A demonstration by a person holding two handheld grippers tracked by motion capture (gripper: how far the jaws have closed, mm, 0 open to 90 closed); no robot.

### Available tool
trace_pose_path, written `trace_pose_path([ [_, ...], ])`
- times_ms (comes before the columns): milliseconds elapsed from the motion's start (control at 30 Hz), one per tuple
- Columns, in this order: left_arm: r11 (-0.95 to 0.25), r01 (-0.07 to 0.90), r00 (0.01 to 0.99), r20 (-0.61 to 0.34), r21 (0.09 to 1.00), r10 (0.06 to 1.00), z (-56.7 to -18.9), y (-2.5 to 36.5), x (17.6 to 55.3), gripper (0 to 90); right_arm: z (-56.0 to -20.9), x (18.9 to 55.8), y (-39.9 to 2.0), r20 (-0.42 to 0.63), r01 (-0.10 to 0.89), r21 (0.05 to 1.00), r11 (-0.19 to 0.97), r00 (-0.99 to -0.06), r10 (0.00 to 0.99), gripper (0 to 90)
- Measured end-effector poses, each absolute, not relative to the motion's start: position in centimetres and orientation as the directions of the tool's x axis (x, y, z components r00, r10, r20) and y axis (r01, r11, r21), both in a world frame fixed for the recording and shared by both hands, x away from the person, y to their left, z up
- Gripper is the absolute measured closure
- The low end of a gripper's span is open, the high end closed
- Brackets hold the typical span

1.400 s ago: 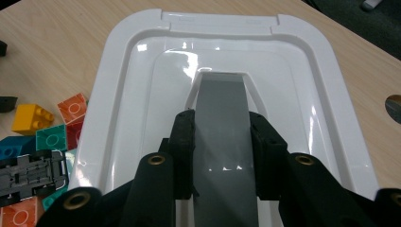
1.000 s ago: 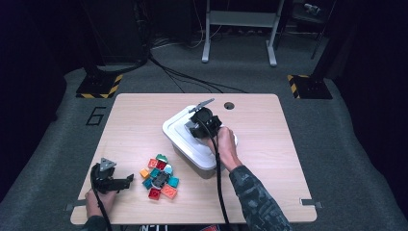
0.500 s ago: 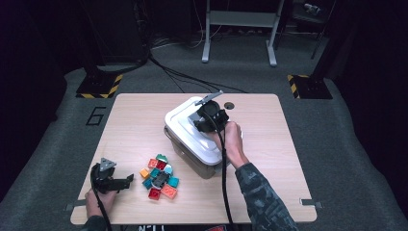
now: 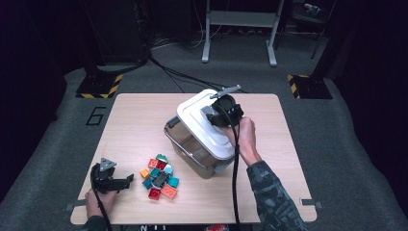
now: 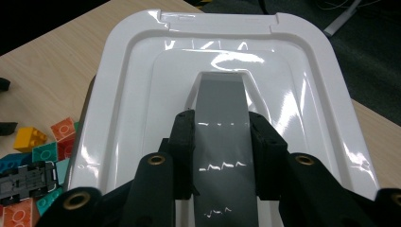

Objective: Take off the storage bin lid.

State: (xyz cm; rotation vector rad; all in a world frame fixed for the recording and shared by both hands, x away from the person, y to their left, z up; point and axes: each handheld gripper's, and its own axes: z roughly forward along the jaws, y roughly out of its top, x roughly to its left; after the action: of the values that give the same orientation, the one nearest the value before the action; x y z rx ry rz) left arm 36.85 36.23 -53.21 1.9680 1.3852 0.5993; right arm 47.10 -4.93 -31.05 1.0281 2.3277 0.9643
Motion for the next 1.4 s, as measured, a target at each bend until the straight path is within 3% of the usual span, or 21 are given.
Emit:
trace_pose_path([
  [1000,-0.229,0.646,0.335,-0.001,0.728,0.942,-53.2,36.2,36.8,3.4,-30.3,46.8,-15.4,-0.095,0.564,0.749,0.348,-0.428,0.899,66.6],
  [1400,-0.231,0.647,0.337,-0.001,0.727,0.941,-53.2,36.2,36.8,3.7,-34.1,47.7,-20.2,-0.058,0.641,0.733,0.229,-0.277,0.959,66.6],
])
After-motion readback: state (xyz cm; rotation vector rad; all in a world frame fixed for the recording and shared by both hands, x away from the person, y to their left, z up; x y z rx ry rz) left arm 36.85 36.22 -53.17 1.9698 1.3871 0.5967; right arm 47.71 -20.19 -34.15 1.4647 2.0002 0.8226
